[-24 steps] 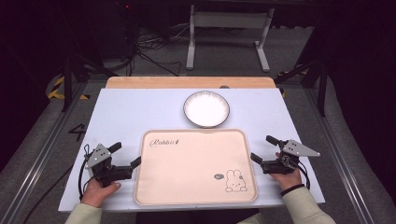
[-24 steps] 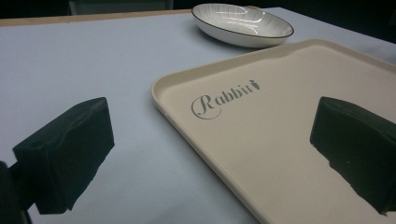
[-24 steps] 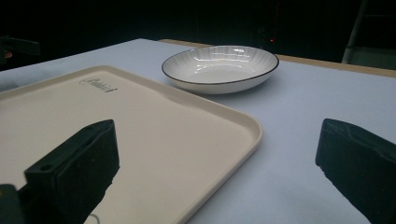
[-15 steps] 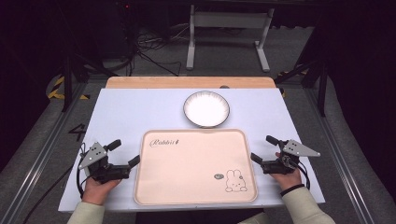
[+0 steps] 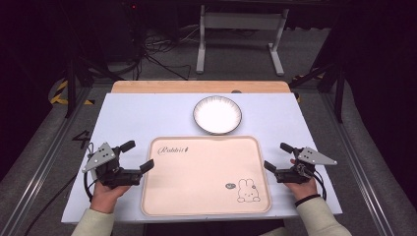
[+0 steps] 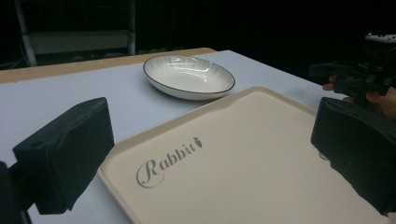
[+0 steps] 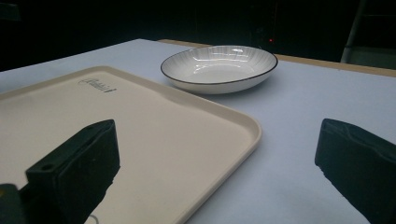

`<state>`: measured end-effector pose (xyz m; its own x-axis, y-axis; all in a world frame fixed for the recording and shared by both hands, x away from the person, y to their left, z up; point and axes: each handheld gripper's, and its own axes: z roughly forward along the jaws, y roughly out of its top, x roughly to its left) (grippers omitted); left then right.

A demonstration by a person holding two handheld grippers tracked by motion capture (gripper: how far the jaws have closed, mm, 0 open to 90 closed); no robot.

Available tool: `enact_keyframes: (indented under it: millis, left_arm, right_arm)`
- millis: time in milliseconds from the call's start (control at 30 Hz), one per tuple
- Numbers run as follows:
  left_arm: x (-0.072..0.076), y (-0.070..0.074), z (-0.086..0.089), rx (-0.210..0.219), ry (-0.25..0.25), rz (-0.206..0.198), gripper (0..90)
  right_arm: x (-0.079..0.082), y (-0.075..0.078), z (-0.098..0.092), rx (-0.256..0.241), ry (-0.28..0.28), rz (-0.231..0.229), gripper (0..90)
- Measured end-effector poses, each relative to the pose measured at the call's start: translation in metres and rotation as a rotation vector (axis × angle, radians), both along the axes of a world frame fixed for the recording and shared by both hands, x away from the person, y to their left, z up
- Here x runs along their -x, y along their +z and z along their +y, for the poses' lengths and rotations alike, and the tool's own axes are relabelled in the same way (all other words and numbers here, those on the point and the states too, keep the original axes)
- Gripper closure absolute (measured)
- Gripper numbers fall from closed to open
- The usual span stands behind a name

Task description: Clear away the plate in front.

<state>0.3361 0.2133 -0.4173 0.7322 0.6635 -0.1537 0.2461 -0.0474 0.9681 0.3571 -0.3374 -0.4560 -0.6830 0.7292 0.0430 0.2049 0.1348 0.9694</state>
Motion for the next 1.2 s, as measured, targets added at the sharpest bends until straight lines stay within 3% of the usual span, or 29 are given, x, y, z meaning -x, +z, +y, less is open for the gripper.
enact_keyframes:
  millis: [300, 433, 567, 800, 900, 967, 1100, 1200]
  left_arm:
    - [-0.016, 0.01, -0.013, -0.001, -0.029, -0.003, 0.4]
    - [-0.025, 0.012, -0.02, 0.016, -0.065, 0.006, 0.5]
    - [-0.036, 0.012, -0.031, 0.01, -0.135, 0.05, 0.5]
    - [-0.046, 0.017, -0.045, 0.011, -0.172, 0.041, 0.5]
    - [-0.048, 0.018, -0.051, 0.03, -0.211, 0.07, 0.4]
    - [-0.048, 0.019, -0.053, 0.035, -0.234, 0.067, 0.4]
    - [-0.053, 0.02, -0.06, 0.028, -0.215, 0.04, 0.2]
    - [-0.06, 0.019, -0.064, 0.025, -0.216, 0.044, 0.3]
  right_arm:
    - [0.0, 0.0, 0.0, -0.002, -0.002, 0.001, 0.9]
    - [0.0, 0.0, 0.0, 0.002, -0.004, 0.003, 0.9]
    - [0.0, 0.0, 0.0, 0.004, -0.006, 0.002, 1.1]
    - [-0.001, 0.0, 0.0, -0.007, -0.012, 0.005, 1.3]
    - [0.0, 0.0, 0.0, -0.005, -0.009, 0.003, 1.3]
    - [0.0, 0.0, 0.0, -0.004, -0.01, 0.003, 1.5]
    - [0.0, 0.0, 0.001, 0.009, -0.006, 0.002, 1.8]
    - [0.0, 0.0, 0.001, 0.008, -0.006, 0.001, 1.5]
